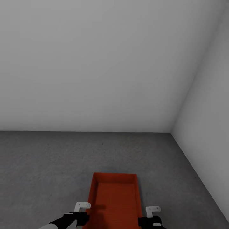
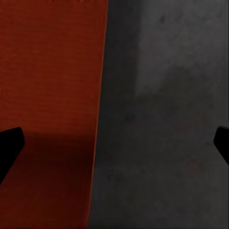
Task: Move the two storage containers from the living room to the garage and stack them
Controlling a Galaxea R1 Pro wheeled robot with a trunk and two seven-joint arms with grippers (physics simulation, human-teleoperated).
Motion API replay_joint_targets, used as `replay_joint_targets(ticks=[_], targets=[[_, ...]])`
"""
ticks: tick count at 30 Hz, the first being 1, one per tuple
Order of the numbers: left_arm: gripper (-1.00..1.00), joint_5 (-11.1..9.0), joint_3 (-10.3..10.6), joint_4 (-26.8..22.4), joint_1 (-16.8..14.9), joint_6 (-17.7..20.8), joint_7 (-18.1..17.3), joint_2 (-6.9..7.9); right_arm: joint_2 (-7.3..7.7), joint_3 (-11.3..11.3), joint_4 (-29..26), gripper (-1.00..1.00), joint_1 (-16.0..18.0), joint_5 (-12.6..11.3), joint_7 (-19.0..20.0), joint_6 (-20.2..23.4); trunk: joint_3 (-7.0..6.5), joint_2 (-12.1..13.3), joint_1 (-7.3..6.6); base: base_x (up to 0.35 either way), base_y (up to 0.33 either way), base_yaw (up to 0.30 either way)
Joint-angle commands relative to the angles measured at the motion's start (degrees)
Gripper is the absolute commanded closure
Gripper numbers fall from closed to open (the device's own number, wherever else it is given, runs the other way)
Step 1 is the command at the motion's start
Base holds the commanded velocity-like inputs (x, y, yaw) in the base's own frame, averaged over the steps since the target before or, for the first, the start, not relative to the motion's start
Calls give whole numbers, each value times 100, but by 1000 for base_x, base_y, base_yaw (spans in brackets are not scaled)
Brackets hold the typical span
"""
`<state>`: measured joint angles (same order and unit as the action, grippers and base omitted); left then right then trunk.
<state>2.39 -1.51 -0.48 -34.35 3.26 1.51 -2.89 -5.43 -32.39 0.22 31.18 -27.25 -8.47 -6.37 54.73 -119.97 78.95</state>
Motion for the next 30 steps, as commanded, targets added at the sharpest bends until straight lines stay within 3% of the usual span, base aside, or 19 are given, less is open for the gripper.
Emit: replay_joint_targets(ticks=[1, 30], targets=[[-100, 25, -16, -5, -2, 25, 16, -1, -2, -48, 4, -100, 2, -53, -14, -17, -14, 40, -24, 0, 0, 0], [-100, 25, -16, -5, -2, 25, 16, -1, -2, -48, 4, -100, 2, -53, -23, -48, -535, 1203, -660, 0, 0, 0]])
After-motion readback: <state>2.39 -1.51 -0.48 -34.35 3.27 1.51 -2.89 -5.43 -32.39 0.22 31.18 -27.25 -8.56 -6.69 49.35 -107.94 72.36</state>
